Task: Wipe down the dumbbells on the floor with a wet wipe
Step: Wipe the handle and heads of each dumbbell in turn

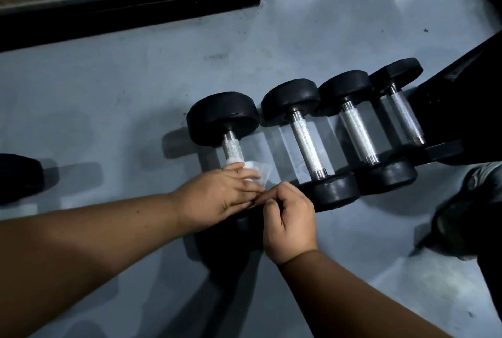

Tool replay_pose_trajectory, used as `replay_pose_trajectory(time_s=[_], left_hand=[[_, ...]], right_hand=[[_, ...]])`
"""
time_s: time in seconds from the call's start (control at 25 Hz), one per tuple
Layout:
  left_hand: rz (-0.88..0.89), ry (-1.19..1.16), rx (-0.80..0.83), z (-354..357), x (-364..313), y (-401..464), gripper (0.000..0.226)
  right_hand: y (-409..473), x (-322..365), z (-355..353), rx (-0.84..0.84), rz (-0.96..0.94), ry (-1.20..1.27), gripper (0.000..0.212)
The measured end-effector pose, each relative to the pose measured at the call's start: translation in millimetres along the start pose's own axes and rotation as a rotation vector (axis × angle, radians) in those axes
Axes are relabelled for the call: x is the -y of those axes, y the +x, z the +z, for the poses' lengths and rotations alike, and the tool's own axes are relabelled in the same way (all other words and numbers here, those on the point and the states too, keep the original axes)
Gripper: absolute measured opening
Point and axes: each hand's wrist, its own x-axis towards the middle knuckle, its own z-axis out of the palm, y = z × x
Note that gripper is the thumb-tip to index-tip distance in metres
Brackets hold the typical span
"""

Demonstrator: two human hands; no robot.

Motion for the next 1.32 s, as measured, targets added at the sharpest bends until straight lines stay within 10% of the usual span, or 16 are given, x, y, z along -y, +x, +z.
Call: replay_pose_trajectory(time_s=[0.4,0.56,0.84,1.32], left_hand=[[-0.129,-0.046,-0.06,-14.7,35.7,11.8,0.043],[-0.149,-0.065,-0.067,-12.4,32.7,12.7,0.057],[-0.161,-0.035,-0.103,-8.0,18.7,7.1,0.043],[0.022,-0.064,0.031,-17.8,36.0,13.9,0.044]], right_hand=[[3.7,0.3,-2.7,0.028,0.094,0.069,0.026],[19.5,23.9,-13.3,0.23,0.272,-0.25,0.03],[-17.7,46.8,20.2,0.062,-0.193,-0.511,0.025],[-12.4,30.9,6.7,0.038,-0.192,-0.432,0.028]])
